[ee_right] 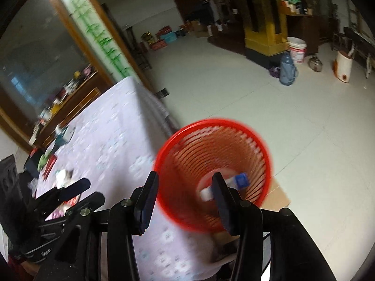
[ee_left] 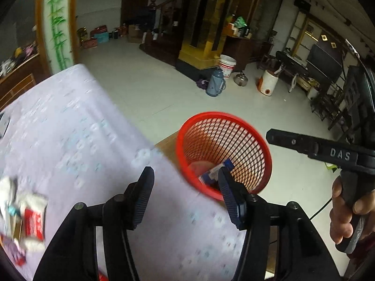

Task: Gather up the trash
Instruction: 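Carry both items over the red basket and open both tools to drop them, then grasp the red-and-white paper carton with the left tool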

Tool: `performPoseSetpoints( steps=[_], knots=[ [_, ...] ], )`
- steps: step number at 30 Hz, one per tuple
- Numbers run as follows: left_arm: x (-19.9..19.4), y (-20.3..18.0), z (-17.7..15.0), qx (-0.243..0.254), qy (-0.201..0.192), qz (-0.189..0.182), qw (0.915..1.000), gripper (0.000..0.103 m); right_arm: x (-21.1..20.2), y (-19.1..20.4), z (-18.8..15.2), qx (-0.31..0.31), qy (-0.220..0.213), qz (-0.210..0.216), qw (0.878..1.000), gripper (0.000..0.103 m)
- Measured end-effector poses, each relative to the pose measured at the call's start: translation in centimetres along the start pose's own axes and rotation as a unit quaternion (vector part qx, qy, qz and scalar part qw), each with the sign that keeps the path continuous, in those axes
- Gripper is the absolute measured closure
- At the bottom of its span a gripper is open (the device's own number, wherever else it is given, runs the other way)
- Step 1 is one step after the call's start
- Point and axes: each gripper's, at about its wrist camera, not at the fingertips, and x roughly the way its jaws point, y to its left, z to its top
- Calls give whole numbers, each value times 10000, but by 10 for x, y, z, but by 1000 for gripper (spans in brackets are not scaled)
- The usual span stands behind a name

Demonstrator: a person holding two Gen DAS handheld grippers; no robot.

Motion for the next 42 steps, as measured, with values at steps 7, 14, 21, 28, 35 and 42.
performPoseSetpoints(
  steps=[7,14,21,28,35,42],
  knots=[
    [-47,45,-47,-417,-52,280,9987,47,17,69,-40,-415,402,425,9974,52],
    [-92,109,-109,-809,94,619,9948,38,35,118,-76,-718,810,648,9920,52],
    [-84,150,-153,-635,689,685,9932,38,33,143,-89,-889,884,692,9897,48],
    [-55,139,-160,-100,1037,497,9933,35,29,147,-100,-929,963,616,9891,47],
    [-38,125,-162,170,966,582,9935,40,26,142,-105,-910,974,551,9895,47],
    [-57,131,-161,-358,406,620,9966,69,33,153,-101,-922,1045,705,9877,47]
  ],
)
